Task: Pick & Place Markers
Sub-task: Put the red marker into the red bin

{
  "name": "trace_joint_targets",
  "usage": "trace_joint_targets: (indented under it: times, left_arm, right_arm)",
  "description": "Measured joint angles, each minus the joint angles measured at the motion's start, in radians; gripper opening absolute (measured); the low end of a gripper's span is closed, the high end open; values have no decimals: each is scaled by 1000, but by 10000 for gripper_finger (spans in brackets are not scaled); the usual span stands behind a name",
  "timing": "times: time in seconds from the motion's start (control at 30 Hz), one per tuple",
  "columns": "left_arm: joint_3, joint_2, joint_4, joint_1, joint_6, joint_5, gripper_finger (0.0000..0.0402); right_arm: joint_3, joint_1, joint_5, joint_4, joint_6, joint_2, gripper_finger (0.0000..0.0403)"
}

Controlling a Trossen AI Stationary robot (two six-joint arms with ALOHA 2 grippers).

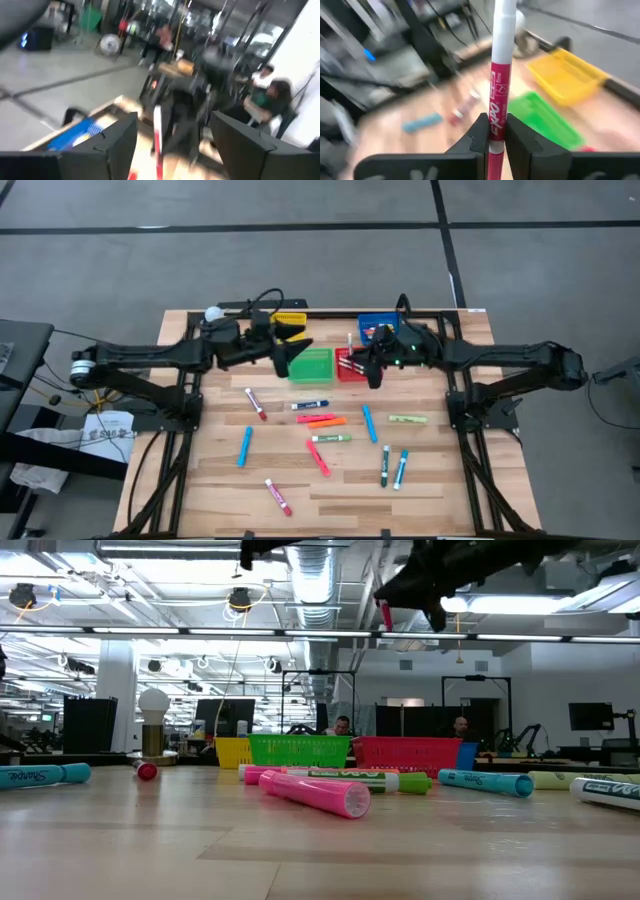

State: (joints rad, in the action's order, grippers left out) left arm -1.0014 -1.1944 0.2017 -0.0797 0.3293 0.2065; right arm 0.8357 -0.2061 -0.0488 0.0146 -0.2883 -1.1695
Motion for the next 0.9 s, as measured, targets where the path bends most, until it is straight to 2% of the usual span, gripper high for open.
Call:
trace_joint_targets:
  times: [0.03, 0.23, 0.4, 0.53, 0.7, 0.9]
  left_arm:
    - [5, 17, -40, 0, 0, 3, 248]
    - [134, 102, -32, 30, 26, 46, 246]
    - [281, 156, 72, 71, 94, 108, 247]
    - [395, 190, 168, 108, 129, 145, 245]
    - [499, 227, 209, 140, 191, 168, 244]
    - [550, 233, 235, 148, 238, 168, 244]
  right_arm:
    - [38, -16, 0, 79, 45, -5, 31]
    - [263, -107, 24, 430, 285, -98, 31]
    - [388, -161, 51, 635, 441, -202, 33]
    - [433, -172, 49, 720, 514, -288, 31]
    - [439, -175, 49, 789, 579, -399, 38]
    - [439, -174, 49, 799, 635, -524, 35]
